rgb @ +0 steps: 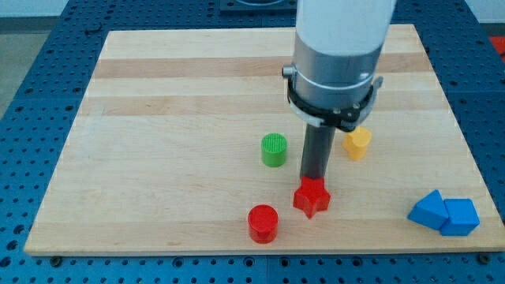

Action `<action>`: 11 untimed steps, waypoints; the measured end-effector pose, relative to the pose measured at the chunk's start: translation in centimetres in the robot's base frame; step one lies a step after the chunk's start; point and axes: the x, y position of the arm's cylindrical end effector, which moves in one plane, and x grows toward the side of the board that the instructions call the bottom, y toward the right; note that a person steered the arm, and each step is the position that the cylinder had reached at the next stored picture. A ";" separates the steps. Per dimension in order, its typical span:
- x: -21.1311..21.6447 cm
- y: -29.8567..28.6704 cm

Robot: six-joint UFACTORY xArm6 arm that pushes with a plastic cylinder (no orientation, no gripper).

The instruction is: Move the red star closer to the red circle

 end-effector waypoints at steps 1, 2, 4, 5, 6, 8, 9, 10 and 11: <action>0.4 0.9; -0.3 3.7; 1.9 4.1; 1.9 2.4; 2.3 1.0; 4.6 0.3; 5.2 0.3; 5.2 0.4; 5.1 1.9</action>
